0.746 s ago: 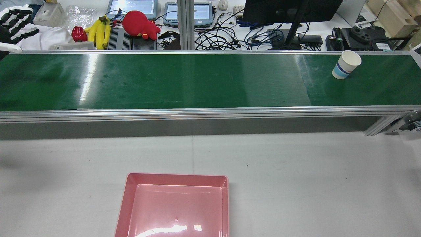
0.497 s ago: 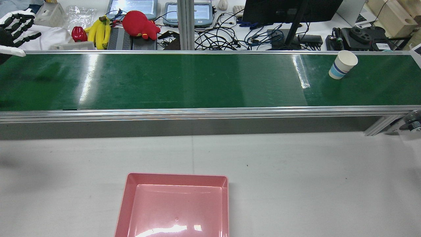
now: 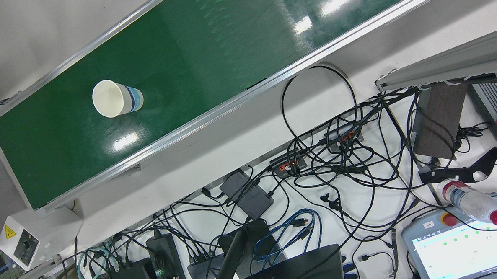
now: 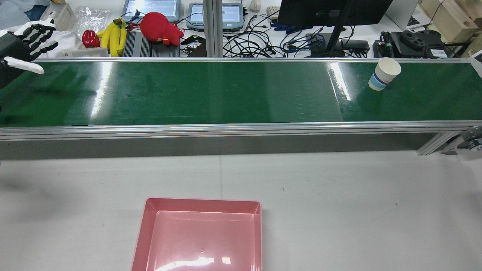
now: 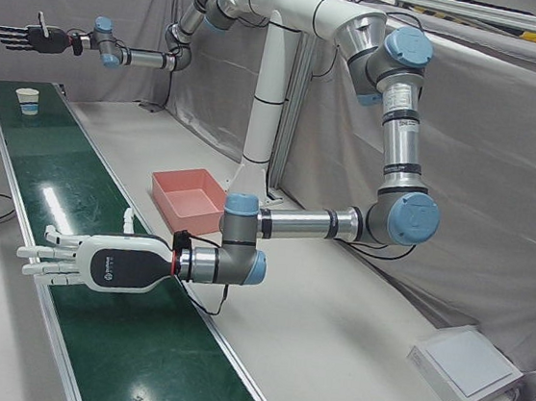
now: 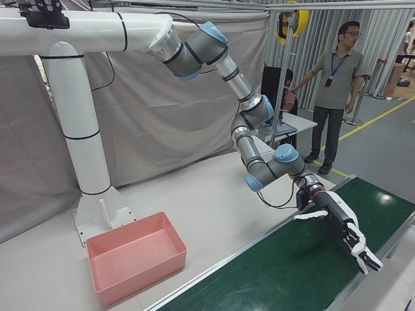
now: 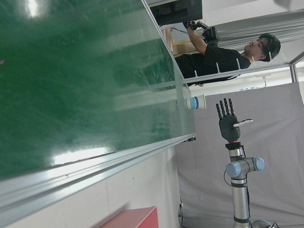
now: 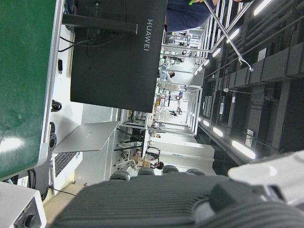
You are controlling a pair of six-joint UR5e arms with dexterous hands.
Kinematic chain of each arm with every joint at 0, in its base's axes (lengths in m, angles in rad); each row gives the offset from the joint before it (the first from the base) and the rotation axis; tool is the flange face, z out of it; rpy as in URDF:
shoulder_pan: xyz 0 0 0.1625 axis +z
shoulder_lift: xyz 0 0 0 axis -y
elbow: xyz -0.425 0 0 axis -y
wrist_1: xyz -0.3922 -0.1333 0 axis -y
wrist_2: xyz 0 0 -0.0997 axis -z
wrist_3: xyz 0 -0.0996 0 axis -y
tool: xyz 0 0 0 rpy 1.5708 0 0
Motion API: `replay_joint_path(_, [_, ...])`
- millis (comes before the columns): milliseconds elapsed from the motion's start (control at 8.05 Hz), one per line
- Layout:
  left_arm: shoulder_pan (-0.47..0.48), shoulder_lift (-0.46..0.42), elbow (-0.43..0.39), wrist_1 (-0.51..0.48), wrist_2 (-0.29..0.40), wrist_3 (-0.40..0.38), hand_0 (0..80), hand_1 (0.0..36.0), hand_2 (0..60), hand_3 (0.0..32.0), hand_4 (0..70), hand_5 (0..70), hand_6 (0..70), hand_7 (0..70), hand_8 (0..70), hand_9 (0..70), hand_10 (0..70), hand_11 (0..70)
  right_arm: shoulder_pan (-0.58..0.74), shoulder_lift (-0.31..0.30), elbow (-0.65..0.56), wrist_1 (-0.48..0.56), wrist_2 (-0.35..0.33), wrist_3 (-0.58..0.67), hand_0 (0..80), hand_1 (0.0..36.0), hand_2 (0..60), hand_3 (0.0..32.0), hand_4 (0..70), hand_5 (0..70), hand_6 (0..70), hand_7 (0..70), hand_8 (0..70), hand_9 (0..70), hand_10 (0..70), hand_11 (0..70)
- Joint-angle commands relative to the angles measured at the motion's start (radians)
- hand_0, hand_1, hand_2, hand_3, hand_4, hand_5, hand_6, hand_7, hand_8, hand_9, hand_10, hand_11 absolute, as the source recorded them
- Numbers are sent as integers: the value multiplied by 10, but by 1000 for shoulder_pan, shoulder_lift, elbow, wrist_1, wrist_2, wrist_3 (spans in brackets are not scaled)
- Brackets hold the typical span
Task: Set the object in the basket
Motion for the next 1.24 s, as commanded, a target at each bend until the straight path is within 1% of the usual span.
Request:
replay_joint_path(0, [-1,-2,1,12,2,3,552,145,0,76,0,376,14,9,9,0,36,72,0,0,0,0,0,-1,0,0,0,0,0,0,0,0,0,0,0,0])
replay_joint_path(373, [-7,1,-14,17,3,-4,558,149,0,74,0,378,15,11,10,0,33,69,0,0,0,0,0,-1,0,0,0,0,0,0,0,0,0,0,0,0])
replay_joint_path(870, [-15,4,-14,12,2,-17,555,147,0,78,0,372,15,12,11,0,36,73,0,0,0,0,0,1,0,0,0,0,0,0,0,0,0,0,0,0])
replay_joint_path(1119, [-27,6,-17,12,3,-40,556,146,0,78,0,372,14,13,11,0,36,73,0,0,0,0,0,1,0,0,0,0,0,0,0,0,0,0,0,0])
